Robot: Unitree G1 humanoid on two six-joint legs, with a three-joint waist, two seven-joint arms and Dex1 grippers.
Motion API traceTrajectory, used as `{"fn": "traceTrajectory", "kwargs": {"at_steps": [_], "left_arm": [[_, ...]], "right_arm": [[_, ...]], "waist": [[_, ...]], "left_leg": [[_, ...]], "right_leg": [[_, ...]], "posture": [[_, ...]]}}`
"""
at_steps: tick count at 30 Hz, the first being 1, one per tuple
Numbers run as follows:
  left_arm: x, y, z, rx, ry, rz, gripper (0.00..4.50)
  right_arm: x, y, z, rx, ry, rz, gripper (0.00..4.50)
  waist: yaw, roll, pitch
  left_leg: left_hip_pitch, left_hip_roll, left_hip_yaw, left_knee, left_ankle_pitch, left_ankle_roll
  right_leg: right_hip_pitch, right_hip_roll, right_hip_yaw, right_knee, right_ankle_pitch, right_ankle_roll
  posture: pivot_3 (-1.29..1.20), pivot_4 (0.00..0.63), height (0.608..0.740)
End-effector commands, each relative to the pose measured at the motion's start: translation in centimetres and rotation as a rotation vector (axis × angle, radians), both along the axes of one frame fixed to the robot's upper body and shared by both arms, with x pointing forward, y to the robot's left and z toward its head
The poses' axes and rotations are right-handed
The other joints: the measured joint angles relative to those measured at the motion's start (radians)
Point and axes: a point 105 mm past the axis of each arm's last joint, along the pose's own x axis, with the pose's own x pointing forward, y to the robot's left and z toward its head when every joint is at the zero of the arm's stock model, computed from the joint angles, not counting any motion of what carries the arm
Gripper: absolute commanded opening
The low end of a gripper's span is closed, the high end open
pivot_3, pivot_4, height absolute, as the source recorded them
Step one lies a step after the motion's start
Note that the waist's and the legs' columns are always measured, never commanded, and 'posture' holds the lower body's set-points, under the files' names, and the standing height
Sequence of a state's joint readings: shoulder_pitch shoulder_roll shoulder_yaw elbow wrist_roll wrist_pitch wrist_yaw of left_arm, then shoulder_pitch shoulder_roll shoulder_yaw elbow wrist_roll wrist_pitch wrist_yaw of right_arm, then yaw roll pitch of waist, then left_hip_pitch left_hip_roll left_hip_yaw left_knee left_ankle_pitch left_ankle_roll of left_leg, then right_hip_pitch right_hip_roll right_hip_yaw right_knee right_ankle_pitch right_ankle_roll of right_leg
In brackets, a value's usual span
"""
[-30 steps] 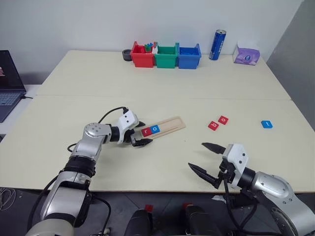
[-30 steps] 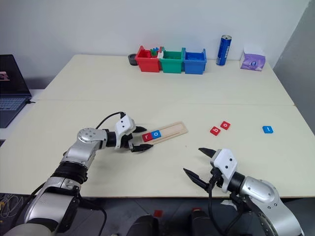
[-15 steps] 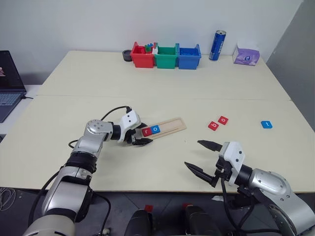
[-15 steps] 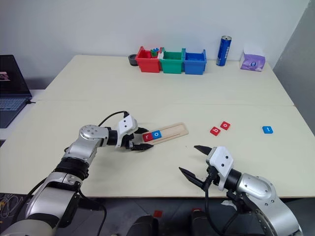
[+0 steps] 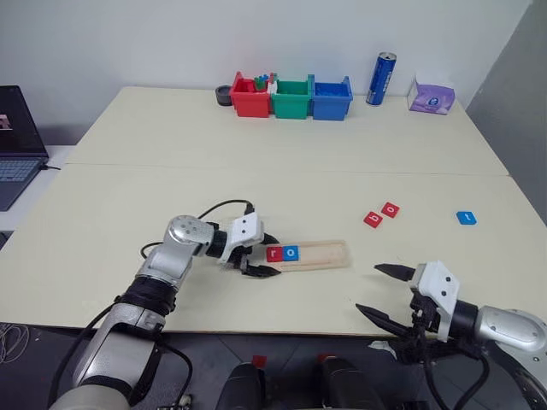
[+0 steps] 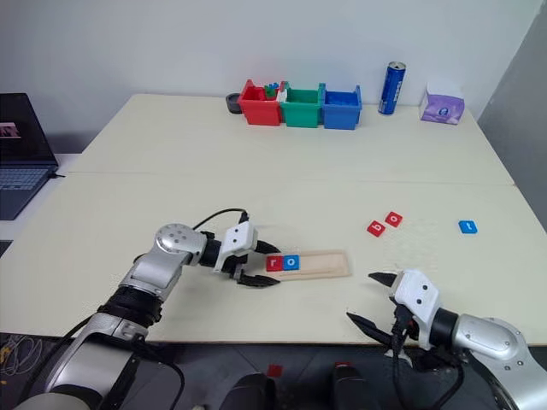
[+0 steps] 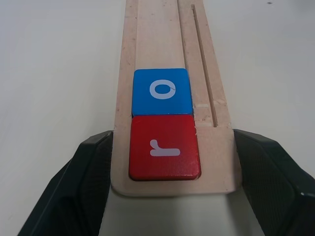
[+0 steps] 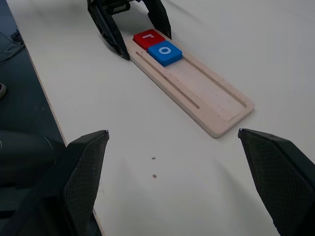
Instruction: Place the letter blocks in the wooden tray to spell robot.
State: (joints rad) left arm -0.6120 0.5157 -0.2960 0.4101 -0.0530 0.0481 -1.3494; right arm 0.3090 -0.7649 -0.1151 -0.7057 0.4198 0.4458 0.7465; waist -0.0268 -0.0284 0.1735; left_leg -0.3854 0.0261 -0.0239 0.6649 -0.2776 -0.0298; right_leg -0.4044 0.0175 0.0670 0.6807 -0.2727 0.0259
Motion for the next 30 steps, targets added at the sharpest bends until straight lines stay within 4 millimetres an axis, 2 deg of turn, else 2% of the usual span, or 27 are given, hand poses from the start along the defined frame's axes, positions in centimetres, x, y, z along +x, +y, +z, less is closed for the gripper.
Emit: {"fn": "traceTrajectory", "kwargs": {"at_steps": [1, 8, 18, 21, 30], "left_arm": [[-0.8, -1.6, 0.0, 0.013, 0.011, -0.061, 3.38], [-0.7, -2.9, 0.2, 0.014, 0.009, -0.068, 3.38], [-0.9, -3.5, 0.0, 0.016, -0.008, -0.107, 3.38], [-0.8, -3.5, 0.1, 0.005, -0.008, -0.107, 4.36], [-0.7, -3.1, 0.8, -0.029, -0.027, -0.095, 4.44]], "right_arm": [[-0.4, 0.1, 1.2, 0.004, -0.045, 0.014, 4.50], [-0.6, -0.6, 1.1, -0.012, -0.042, -0.007, 4.50], [-0.9, -0.6, 1.2, -0.016, -0.036, -0.006, 4.50], [-0.9, -0.5, 1.2, -0.018, -0.037, -0.006, 4.50], [-0.7, -0.5, 1.5, -0.020, -0.037, 0.003, 4.50]], "waist": [[0.000, 0.000, 0.000], [0.001, 0.000, 0.000], [0.001, 0.000, 0.000], [0.001, 0.000, 0.000], [0.000, 0.000, 0.000]], "left_leg": [[0.000, 0.000, 0.000, 0.000, 0.000, 0.000], [0.000, 0.000, 0.000, 0.000, 0.000, 0.000], [0.000, -0.001, 0.000, 0.000, 0.000, 0.000], [0.000, -0.001, 0.000, 0.000, 0.000, 0.000], [0.000, -0.001, 0.000, 0.000, 0.000, 0.000]], "right_leg": [[0.000, 0.000, 0.000, 0.000, 0.000, 0.000], [0.000, 0.000, 0.000, 0.000, 0.000, 0.000], [0.000, 0.000, 0.000, 0.000, 0.000, 0.000], [0.000, 0.000, 0.000, 0.000, 0.000, 0.000], [0.000, 0.000, 0.000, 0.000, 0.000, 0.000]], "posture": [[0.00, 0.150, 0.740], [0.00, 0.150, 0.740], [0.00, 0.150, 0.740], [0.00, 0.150, 0.740], [0.00, 0.150, 0.740]]}}
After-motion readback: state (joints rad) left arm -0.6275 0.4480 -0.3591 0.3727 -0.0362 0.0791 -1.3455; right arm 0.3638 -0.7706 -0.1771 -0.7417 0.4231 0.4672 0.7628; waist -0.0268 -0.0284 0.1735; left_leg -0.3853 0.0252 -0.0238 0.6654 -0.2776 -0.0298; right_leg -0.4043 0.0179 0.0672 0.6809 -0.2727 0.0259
